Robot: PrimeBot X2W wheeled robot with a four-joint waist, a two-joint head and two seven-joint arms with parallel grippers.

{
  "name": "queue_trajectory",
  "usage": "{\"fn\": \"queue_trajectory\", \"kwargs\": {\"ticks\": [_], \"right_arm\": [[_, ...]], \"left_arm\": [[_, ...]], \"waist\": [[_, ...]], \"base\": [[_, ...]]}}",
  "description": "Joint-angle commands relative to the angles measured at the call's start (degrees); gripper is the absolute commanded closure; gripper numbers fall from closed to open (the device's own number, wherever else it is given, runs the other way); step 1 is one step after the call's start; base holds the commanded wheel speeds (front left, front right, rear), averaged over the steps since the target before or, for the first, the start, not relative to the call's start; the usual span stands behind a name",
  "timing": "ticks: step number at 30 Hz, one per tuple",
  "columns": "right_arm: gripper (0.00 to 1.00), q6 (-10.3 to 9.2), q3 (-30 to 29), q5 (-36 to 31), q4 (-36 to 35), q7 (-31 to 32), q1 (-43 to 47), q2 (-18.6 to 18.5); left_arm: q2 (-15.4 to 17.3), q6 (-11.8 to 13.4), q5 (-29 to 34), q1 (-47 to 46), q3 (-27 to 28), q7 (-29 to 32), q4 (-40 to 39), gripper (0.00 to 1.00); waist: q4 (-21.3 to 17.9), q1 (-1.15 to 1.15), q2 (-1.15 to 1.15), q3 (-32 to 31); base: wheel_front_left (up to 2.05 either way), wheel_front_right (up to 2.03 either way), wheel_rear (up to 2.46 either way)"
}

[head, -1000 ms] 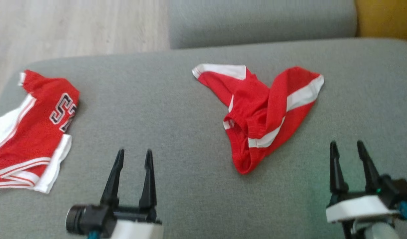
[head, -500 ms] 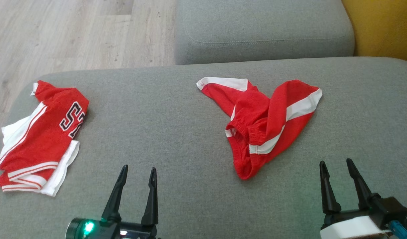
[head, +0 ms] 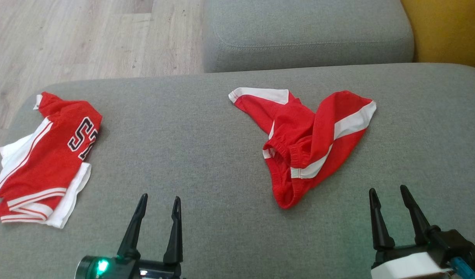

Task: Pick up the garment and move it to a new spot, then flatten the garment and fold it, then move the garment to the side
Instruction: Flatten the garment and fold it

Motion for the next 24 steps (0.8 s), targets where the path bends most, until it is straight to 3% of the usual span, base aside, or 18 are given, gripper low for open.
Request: {"fn": "queue_trajectory", "kwargs": {"ticks": [1, 14, 24], "right_arm": [[0.0, -0.04, 1.4, 0.2, -1.7, -0.2, -1.7, -0.4], [0.0, -0.04, 2.4, 0.6, -1.1, -0.2, -2.2, -0.4], [0.0, -0.04, 3.6, 0.0, -2.2, -0.2, -4.0, -0.4]], "left_arm": [[-0.5, -0.1, 0.7, -1.5, 1.7, -0.5, -1.6, 0.0], [-0.6, 0.4, -0.5, -1.8, 0.9, -0.5, -0.7, 0.0], [-0.6, -2.2, -4.9, -5.8, -2.4, -0.5, 4.4, 0.0]], "waist": [[0.0, 0.0, 0.0, 0.0], [-1.2, 0.0, 0.0, 0.7], [-7.7, 0.0, 0.0, 4.8]], "base": [[0.0, 0.0, 0.0], [0.0, 0.0, 0.0], [0.0, 0.0, 0.0]]}}
